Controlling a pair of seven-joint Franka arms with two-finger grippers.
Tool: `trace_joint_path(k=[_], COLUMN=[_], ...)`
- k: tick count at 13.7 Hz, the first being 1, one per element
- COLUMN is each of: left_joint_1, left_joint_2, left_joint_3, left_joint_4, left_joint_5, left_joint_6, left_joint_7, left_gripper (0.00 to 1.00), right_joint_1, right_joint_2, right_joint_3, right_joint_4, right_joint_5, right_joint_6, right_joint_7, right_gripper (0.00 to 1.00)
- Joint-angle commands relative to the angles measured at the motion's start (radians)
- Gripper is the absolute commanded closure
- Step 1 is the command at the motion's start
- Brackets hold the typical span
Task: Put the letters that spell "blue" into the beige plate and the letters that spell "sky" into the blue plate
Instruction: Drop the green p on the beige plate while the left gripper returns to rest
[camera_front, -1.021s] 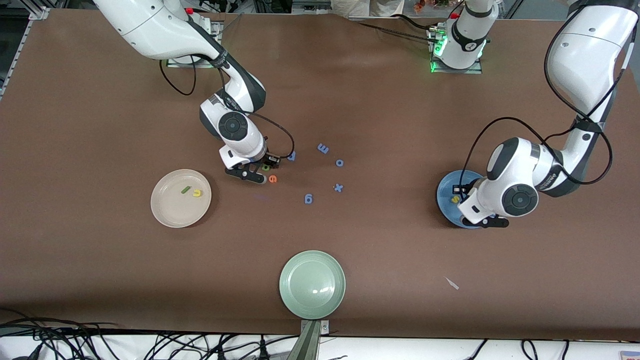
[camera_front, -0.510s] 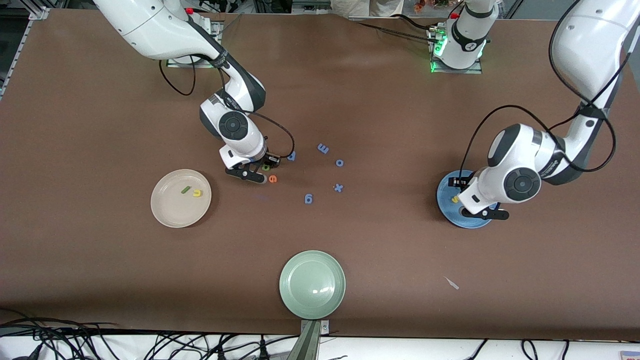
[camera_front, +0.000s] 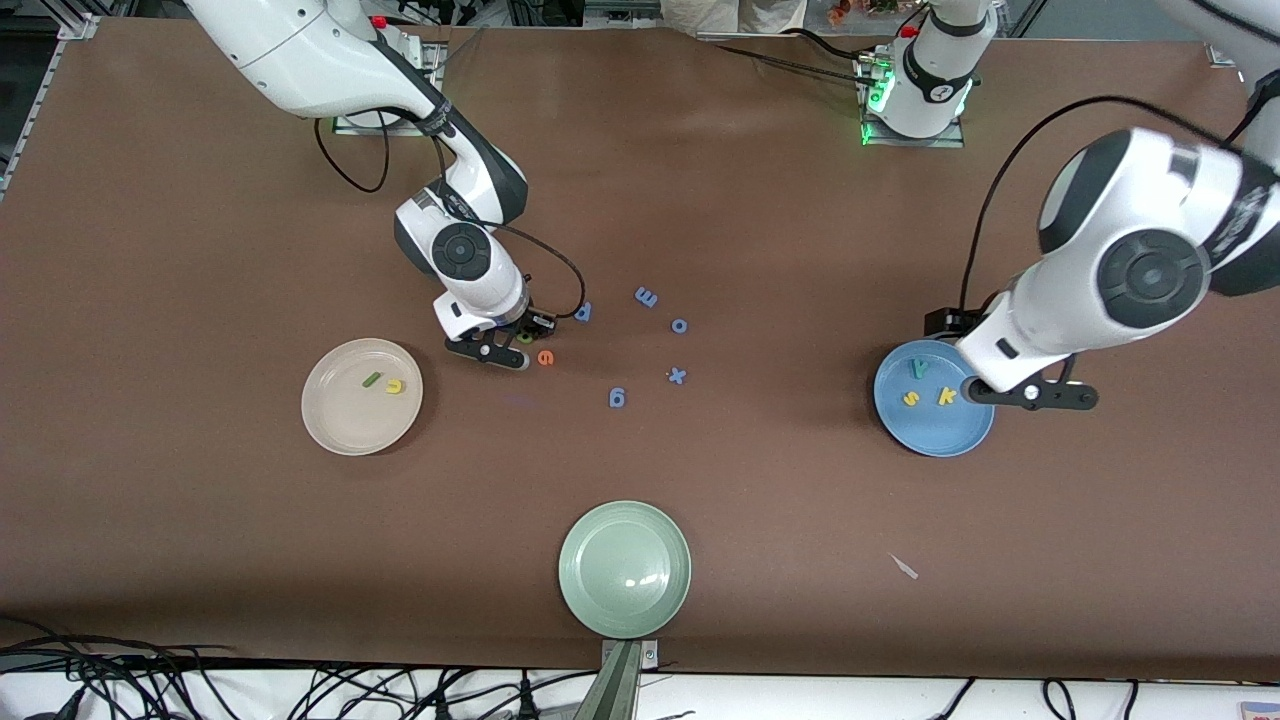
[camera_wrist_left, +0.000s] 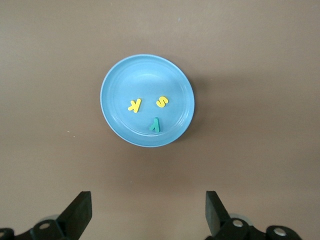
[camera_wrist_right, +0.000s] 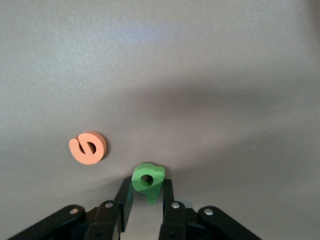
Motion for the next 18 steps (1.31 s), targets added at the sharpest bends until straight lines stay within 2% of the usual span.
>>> trace_joint_path(k=[1, 3, 5, 7, 8, 10, 12, 14, 16, 18], left_joint_1=[-0.017, -0.112, -0.226, -0.287, -0.318, -0.365, -0.384, -0.381, -0.384, -0.383], left_joint_2=[-0.048, -0.155, -0.208, -0.240, -0.289, -0.417, -0.464, -0.467, -0.460, -0.455], left_joint_3=[0.019, 0.186, 0.382, 0.462, 0.510, 0.605, 0.628, 0.627, 0.624, 0.624], left_joint_4=[0.070, 0.057, 0.040, 0.006, -0.059, -0.263, -0.318, -0.319, -0.309, -0.302], left_joint_5=[-0.049, -0.166, -0.251, -0.264, -0.257, -0.268, -0.268, -0.270, -0.289, -0.342], left_joint_6=[-0.037, -0.038, -0.029, 0.001, 0.061, 0.241, 0.264, 0.256, 0.210, 0.204], left_joint_7=[0.127, 0.250, 0.278, 0.275, 0.262, 0.265, 0.268, 0.268, 0.266, 0.265], left_gripper=[0.00, 0.00, 0.00, 0.00, 0.00, 0.00, 0.00, 0.00, 0.00, 0.00], right_joint_1=[-0.002, -0.005, -0.011, -0.015, -0.017, -0.028, -0.058, -0.060, -0.060, -0.058], right_joint_2=[-0.041, -0.074, -0.110, -0.157, -0.172, -0.188, -0.192, -0.196, -0.194, -0.180], right_joint_3=[-0.005, -0.030, -0.077, -0.158, -0.203, -0.279, -0.297, -0.298, -0.291, -0.262], right_joint_4=[0.003, 0.046, 0.078, 0.083, 0.083, 0.083, 0.079, 0.074, 0.080, 0.097], right_joint_5=[-0.014, -0.014, -0.011, -0.002, 0.003, 0.007, 0.035, 0.085, 0.111, 0.176], right_joint_6=[-0.040, -0.137, -0.231, -0.299, -0.317, -0.319, -0.317, -0.319, -0.320, -0.319], right_joint_7=[-0.032, -0.107, -0.240, -0.445, -0.551, -0.732, -0.805, -0.817, -0.793, -0.704], right_gripper=[0.70, 0.70, 0.70, 0.69, 0.69, 0.69, 0.67, 0.56, 0.48, 0.47])
